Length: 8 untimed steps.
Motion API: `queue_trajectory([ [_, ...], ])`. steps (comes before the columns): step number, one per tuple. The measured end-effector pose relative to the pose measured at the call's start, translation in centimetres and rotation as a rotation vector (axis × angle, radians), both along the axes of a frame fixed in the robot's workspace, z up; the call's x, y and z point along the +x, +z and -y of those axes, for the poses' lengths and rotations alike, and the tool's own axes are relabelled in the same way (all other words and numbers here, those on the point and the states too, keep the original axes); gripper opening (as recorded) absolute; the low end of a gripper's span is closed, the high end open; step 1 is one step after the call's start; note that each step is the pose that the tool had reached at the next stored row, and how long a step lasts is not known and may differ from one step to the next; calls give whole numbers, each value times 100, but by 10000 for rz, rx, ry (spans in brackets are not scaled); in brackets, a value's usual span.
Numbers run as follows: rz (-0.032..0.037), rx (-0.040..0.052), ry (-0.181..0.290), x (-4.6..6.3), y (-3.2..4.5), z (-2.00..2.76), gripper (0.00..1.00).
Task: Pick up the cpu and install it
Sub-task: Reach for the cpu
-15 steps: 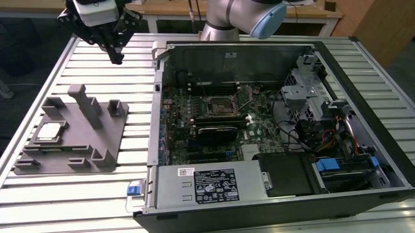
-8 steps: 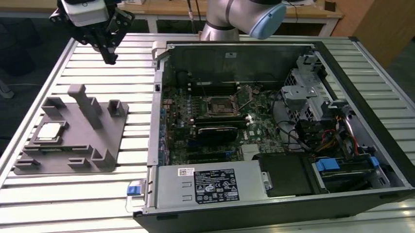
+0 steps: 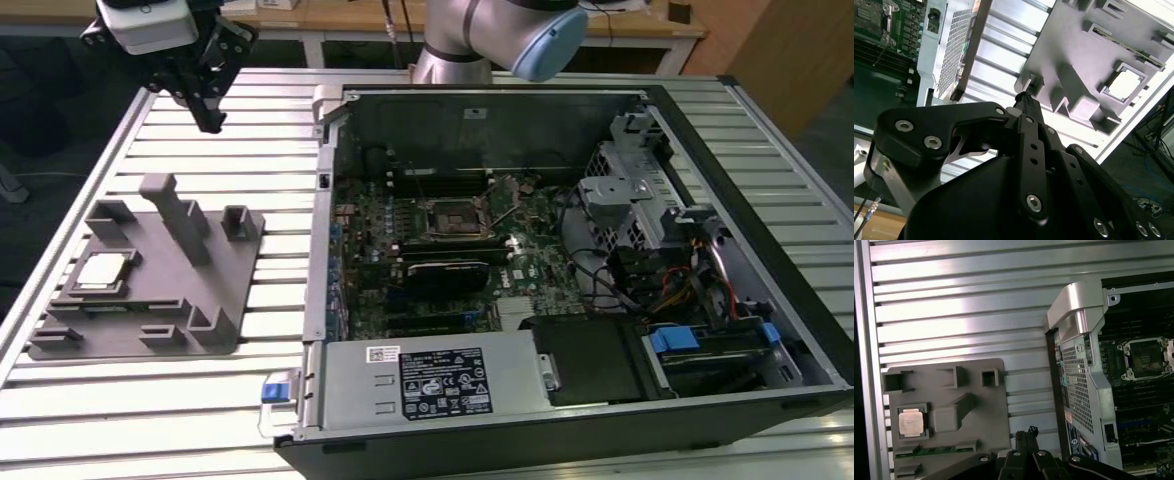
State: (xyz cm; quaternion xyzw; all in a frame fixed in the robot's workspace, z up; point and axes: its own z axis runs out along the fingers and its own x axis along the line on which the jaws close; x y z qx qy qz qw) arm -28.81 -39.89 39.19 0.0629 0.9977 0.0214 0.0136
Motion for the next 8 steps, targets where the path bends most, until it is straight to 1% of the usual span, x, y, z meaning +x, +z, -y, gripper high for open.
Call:
queue_trajectory([
  [8,0,0,-38,-129,-2,0,11],
])
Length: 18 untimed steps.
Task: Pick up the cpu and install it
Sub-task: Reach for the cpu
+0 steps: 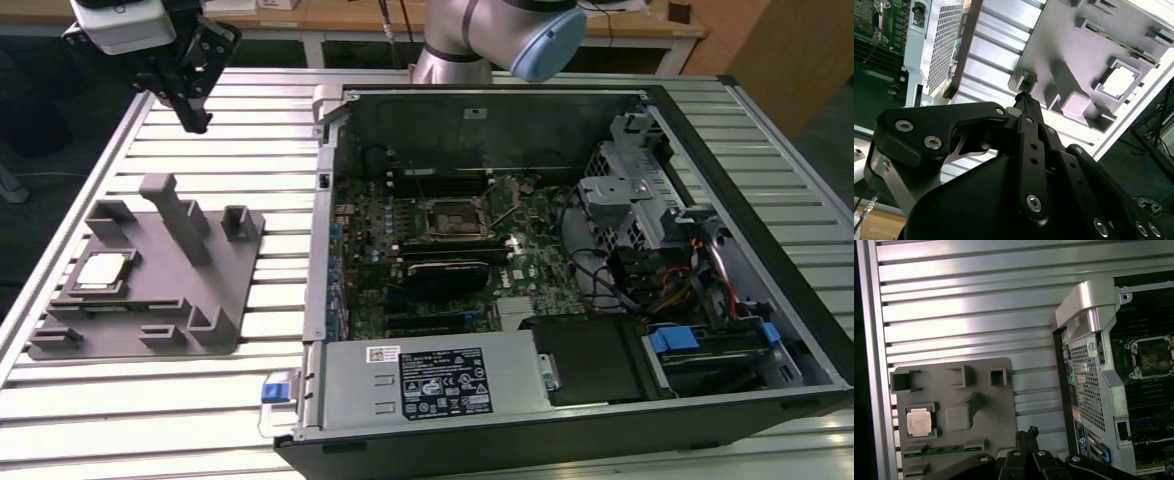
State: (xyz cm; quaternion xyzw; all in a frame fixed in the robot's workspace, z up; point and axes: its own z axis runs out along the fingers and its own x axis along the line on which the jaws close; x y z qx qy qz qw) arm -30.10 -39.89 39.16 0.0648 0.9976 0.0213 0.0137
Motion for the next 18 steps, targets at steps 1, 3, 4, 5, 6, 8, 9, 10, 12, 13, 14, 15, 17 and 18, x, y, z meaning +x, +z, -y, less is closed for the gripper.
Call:
queue_trajectory([
  [1,0,0,-5,-18,0,0,11],
  [3,0,0,-19,-63,-1,0,11],
  [4,0,0,-25,-79,-1,0,11],
  [5,0,0,-30,-95,-2,0,11],
  [6,0,0,-36,-112,-2,0,11],
  [8,0,0,-46,-143,-2,0,11],
  [9,1,0,-52,-160,-3,0,11],
  [10,1,0,-56,-175,-4,0,11],
  [12,0,0,-66,-206,-5,0,11],
  [13,0,0,-72,-222,-6,0,11],
  [14,0,0,-77,-237,-8,0,11],
  [15,0,0,-83,-253,-10,0,11],
  [17,1,0,-96,-293,-17,0,11],
  [18,1,0,-103,-315,-21,0,11],
])
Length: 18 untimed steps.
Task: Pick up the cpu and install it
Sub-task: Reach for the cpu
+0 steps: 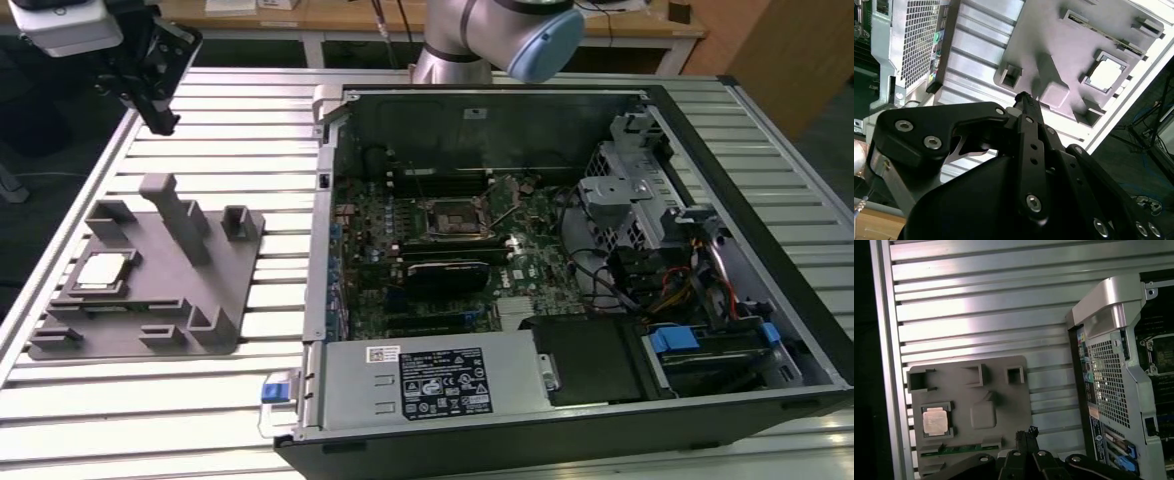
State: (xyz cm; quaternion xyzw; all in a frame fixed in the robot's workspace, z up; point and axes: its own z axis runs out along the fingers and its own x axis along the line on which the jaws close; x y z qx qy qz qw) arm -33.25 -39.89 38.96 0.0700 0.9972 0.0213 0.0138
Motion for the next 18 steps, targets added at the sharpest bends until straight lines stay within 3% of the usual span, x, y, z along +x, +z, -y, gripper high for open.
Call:
queue_trajectory([
  [18,-1,0,-73,-303,-137,-1,11],
])
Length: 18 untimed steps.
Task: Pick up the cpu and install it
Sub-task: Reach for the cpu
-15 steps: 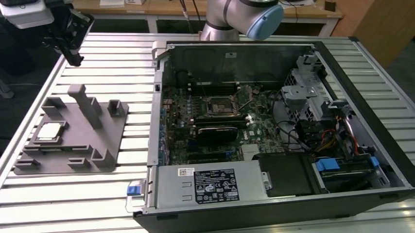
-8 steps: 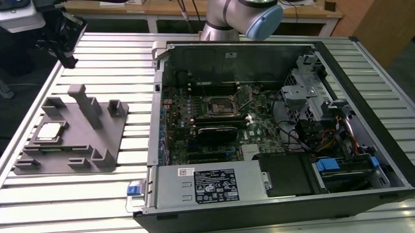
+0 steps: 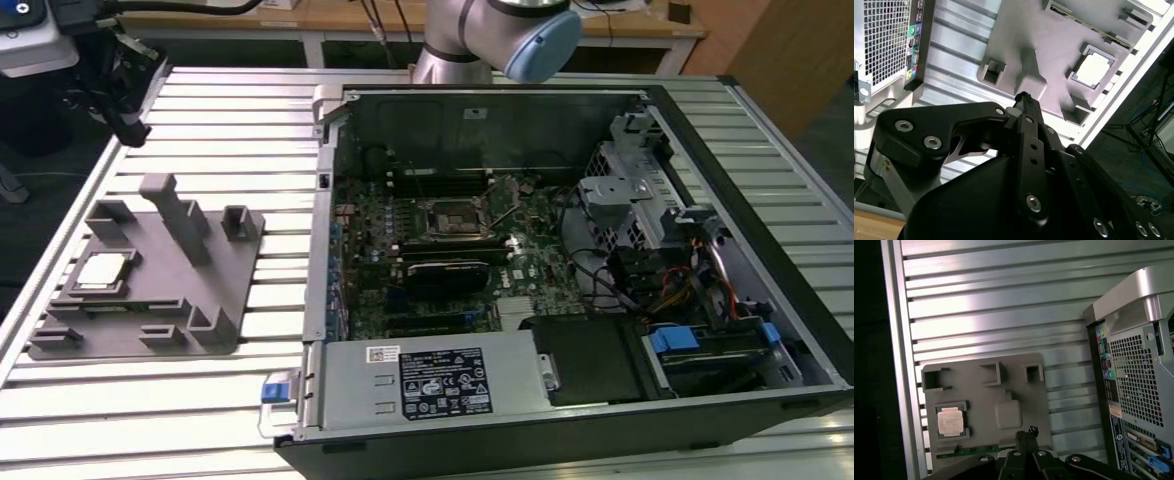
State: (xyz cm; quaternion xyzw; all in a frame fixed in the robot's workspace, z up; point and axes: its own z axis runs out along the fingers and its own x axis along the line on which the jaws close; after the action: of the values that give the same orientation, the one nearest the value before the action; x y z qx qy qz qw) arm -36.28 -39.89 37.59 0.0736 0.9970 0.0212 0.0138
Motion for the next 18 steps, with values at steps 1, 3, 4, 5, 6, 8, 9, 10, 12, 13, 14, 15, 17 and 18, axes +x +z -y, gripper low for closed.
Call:
queue_trajectory([
  [1,0,0,-1,-12,-8,0,11],
  [3,0,0,-3,-36,-23,0,11],
  [4,1,0,-4,-50,-30,0,11],
  [5,0,0,-6,-62,-36,0,11],
  [6,0,0,-7,-76,-42,0,11],
  [8,-1,0,-9,-104,-51,0,11],
  [9,0,0,-10,-118,-56,0,11],
  [10,0,0,-11,-132,-61,0,11],
  [12,0,0,-13,-164,-72,0,11],
  [13,0,1,-14,-179,-77,0,11],
  [14,0,0,-15,-195,-83,0,11],
  [15,0,1,-15,-210,-89,0,11],
  [17,0,0,-18,-242,-103,0,11],
  [18,0,0,-19,-258,-109,0,11],
])
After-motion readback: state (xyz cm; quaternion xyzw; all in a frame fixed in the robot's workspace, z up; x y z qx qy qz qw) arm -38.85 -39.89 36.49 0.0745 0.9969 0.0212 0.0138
